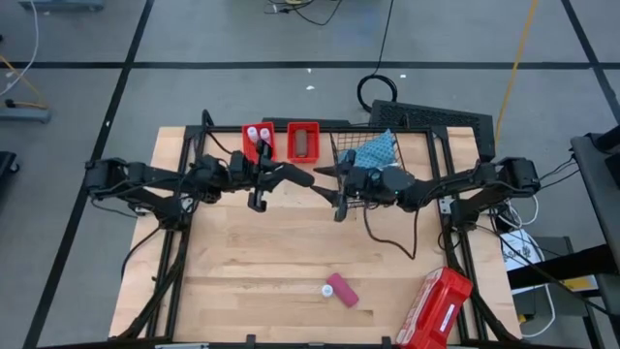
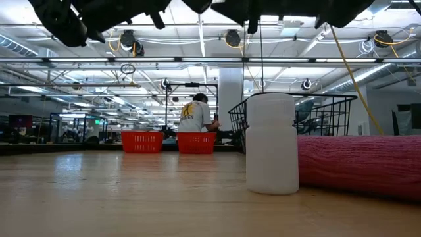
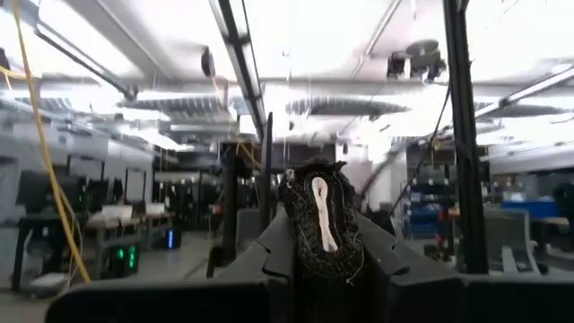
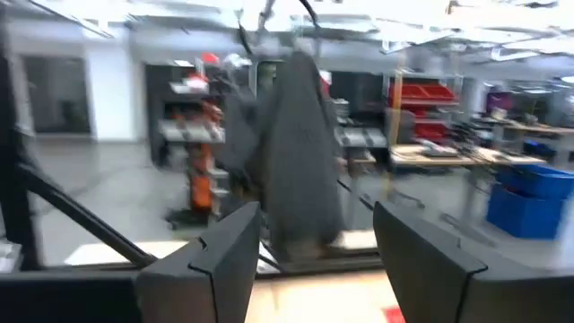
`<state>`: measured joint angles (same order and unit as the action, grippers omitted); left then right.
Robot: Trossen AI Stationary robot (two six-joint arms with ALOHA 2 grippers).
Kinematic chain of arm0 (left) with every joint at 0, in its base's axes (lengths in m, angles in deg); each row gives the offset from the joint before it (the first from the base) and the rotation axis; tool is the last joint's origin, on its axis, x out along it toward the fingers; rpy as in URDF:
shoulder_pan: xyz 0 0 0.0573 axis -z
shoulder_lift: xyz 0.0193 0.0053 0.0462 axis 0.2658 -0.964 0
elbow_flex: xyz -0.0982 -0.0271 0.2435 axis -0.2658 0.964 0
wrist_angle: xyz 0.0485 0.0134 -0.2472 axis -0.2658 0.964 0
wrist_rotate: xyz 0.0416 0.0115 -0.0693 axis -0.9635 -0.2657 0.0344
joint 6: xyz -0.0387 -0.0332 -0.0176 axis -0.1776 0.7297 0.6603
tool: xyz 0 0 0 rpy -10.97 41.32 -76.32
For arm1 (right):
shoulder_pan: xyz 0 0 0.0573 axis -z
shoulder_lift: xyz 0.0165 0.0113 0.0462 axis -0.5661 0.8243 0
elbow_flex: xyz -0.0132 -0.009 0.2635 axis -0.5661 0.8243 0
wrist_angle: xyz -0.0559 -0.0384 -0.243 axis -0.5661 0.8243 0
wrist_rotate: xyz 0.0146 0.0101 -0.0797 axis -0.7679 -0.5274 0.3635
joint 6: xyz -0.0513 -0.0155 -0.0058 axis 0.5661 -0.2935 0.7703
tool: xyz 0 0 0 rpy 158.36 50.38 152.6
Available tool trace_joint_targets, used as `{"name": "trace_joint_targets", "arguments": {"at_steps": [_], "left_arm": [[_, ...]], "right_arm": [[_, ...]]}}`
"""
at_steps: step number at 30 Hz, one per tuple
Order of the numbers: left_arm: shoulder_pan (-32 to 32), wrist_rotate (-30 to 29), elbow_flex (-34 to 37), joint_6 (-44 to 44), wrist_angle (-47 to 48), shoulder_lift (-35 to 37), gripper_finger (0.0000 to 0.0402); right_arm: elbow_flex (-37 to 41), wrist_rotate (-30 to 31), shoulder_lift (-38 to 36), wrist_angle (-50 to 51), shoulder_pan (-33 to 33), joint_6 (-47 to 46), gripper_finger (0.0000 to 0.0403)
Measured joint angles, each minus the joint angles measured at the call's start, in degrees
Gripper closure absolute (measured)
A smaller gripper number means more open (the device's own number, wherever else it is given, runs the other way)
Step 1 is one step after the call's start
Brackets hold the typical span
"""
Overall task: Pick & Place Medicine items
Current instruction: Put the black bandage into the right orange basket
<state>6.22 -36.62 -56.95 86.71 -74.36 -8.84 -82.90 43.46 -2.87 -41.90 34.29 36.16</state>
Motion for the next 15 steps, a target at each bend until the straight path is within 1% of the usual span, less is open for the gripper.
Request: {"name": "trace_joint_targets", "arguments": {"at_steps": [4, 7, 11, 15], "left_arm": [[-0.2, 0.0, 0.0, -0.3, -2.0, -1.0, 0.0348], [-0.3, 0.0, 0.0, 0.0, -2.7, -1.2, 0.0348], [-0.3, 0.0, 0.0, -0.2, -3.1, -1.1, 0.0348], [-0.1, -0.7, -0.9, 0.1, -3.2, -2.5, 0.0348]], "right_arm": [[0.0, -2.0, 0.1, -0.6, 0.1, -0.4, 0.0191], [0.0, -2.1, 0.0, -2.2, 0.1, 0.0, 0.0191], [0.0, -2.4, 0.1, -1.9, 0.1, 0.3, 0.0191], [0.0, -4.6, 0.1, -2.0, 0.1, 0.1, 0.0191]]}}
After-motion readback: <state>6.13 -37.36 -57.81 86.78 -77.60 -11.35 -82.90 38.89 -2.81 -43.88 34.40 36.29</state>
